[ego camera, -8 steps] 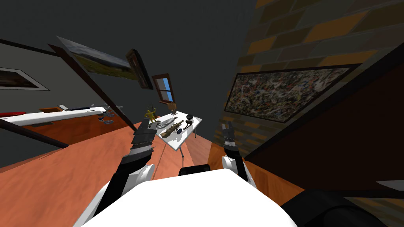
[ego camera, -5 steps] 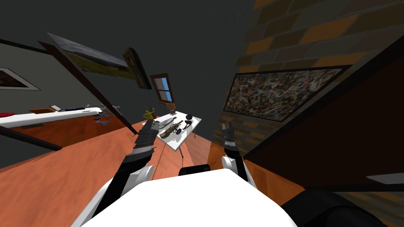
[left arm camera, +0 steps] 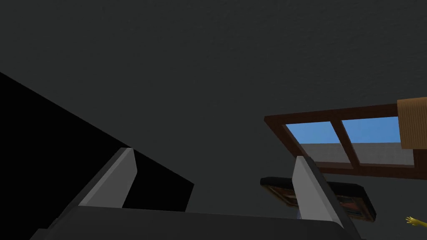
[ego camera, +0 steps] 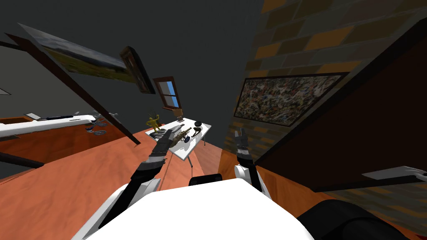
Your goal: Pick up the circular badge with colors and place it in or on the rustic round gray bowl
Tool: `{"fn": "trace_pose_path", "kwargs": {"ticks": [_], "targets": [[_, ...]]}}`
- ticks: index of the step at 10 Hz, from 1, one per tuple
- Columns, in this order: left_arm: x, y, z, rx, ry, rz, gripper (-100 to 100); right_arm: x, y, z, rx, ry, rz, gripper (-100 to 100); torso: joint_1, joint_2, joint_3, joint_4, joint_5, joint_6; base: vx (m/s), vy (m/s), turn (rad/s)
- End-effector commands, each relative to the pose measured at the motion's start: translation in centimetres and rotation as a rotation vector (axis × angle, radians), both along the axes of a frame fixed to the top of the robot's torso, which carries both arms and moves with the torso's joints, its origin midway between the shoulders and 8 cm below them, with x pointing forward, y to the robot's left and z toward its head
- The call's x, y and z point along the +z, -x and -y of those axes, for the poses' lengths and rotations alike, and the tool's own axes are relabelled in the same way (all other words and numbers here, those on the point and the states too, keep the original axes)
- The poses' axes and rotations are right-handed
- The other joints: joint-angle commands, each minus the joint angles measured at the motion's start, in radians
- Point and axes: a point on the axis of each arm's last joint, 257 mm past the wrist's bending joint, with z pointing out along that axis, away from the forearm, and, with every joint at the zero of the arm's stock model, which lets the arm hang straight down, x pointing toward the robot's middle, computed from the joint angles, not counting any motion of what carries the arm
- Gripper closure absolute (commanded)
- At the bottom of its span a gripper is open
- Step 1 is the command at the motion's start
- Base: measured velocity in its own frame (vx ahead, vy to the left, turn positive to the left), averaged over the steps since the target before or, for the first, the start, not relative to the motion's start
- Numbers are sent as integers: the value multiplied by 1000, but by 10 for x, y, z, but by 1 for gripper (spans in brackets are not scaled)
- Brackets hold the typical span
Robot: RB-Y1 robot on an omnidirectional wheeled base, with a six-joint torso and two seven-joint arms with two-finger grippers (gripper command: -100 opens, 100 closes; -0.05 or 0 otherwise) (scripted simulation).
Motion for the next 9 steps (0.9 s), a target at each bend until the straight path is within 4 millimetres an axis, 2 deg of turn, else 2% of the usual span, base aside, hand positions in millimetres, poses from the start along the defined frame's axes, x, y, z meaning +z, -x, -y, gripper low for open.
{"fn": "trace_pose_path", "kwargs": {"ticks": [1,4,5,7,8,9], "targets": [[-24,-8,8,-34,-37,-59,-100,0,0,0,0,0,0,0,0,0,0,0,0,0,-14,1,-108],[-72,-15,18,-93,-114,-181,-100,0,0,0,0,0,0,0,0,0,0,0,0,0,-13,1,-107],[-72,-15,19,-98,-125,-183,-100,0,0,0,0,0,0,0,0,0,0,0,0,0,-8,2,-34],[-108,-15,21,-131,-177,-271,-100,0,0,0,0,0,0,0,0,0,0,0,0,0,-7,-1,-110],[-108,-15,21,-136,-189,-273,-100,0,0,0,0,0,0,0,0,0,0,0,0,0,-6,2,-51],[-127,-14,21,-152,-221,-320,-100,0,0,0,0,0,0,0,0,0,0,0,0,0,-5,-1,-92]]}}
